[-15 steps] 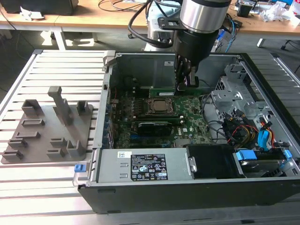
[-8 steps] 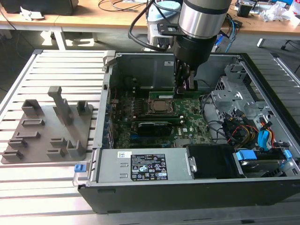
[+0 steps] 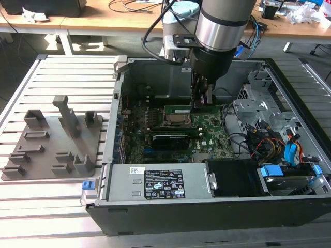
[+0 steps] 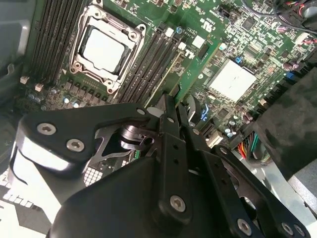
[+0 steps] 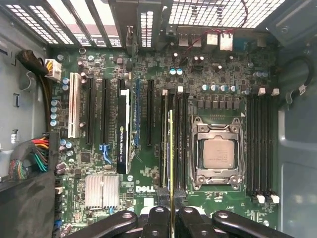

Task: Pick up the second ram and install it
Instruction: 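Insert the second ram into the second slot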

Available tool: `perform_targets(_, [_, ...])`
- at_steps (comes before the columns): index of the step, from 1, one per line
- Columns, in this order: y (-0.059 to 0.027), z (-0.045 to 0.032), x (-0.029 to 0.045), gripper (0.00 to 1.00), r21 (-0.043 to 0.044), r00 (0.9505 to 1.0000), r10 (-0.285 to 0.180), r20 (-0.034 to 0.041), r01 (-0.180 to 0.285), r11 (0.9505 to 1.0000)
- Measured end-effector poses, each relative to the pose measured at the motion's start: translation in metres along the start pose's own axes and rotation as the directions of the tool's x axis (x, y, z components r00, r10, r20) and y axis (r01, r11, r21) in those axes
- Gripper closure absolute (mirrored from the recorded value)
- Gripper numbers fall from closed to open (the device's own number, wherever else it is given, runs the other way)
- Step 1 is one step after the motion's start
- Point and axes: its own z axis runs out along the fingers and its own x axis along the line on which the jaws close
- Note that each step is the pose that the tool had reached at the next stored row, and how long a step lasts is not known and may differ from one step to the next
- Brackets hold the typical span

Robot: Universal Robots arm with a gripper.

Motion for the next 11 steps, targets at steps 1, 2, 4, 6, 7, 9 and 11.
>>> perform_targets(1, [-0.0001,0.0018,0.0001,0.86,0.0000,1.0000,0.000,0.0000,0.000,1.0000])
perform_targets(2, [-0.0001,0.0028,0.0001,0.86,-0.0001,1.0000,0.000,-0.0001,0.000,1.0000])
perform_targets(4, [-0.0002,0.0050,0.0001,0.86,0.0000,1.0000,0.000,-0.0001,0.000,1.0000])
perform_targets(6, [-0.0001,0.0077,-0.0024,0.86,0.0000,1.0000,0.000,0.0000,0.000,1.0000])
perform_targets(7, [0.0041,0.0098,-0.0100,0.86,0.0000,1.0000,0.000,0.0002,0.000,1.0000])
perform_targets(9, [0.0120,0.0125,-0.0197,0.86,0.0000,1.0000,0.000,0.0002,0.000,1.0000])
perform_targets(11, [0.0218,0.0167,-0.0368,0.86,0.0001,1.0000,0.000,0.0002,0.000,1.0000])
